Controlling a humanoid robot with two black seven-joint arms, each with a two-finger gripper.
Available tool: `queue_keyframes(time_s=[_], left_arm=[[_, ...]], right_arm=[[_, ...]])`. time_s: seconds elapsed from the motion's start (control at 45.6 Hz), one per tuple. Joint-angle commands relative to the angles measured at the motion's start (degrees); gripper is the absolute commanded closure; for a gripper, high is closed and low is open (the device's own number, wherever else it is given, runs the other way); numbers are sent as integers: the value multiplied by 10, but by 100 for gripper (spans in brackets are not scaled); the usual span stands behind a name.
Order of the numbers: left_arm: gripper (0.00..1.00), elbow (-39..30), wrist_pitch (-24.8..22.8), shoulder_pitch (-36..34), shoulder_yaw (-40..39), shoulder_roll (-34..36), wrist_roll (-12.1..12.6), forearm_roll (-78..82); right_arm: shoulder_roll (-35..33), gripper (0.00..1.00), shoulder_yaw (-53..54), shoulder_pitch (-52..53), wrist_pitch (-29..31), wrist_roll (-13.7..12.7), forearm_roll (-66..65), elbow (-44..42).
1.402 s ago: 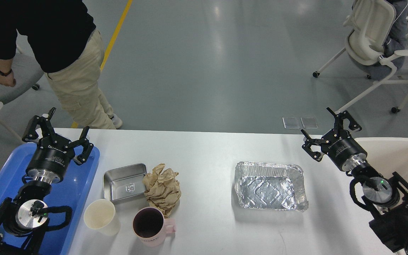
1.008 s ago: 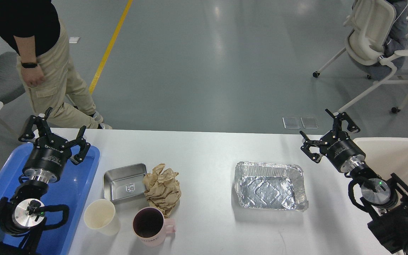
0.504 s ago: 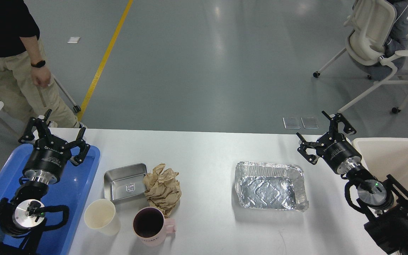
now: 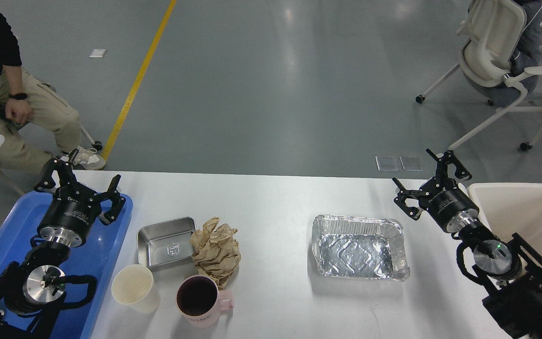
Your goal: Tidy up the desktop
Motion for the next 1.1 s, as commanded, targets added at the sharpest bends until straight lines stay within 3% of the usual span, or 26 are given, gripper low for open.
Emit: queue_keyframes(time_s=[0.0, 0.504, 0.701, 0.92, 1.073], left_arm=[[3, -2, 18, -2, 31, 30, 2, 1], [3, -17, 25, 1, 96, 209, 5, 5], [3, -39, 29, 4, 150, 383, 27, 3], [3, -61, 11, 2, 215, 587, 28, 5], [3, -100, 4, 4, 228, 668, 28, 6]], right_arm=[[0, 0, 0, -3, 1, 0, 0, -1], [29, 0, -1, -5, 2, 0, -1, -1], [29, 0, -1, -5, 2, 0, -2, -1], [35, 0, -1, -4, 1, 0, -3, -1], [40, 0, -1, -4, 1, 0, -3, 0]])
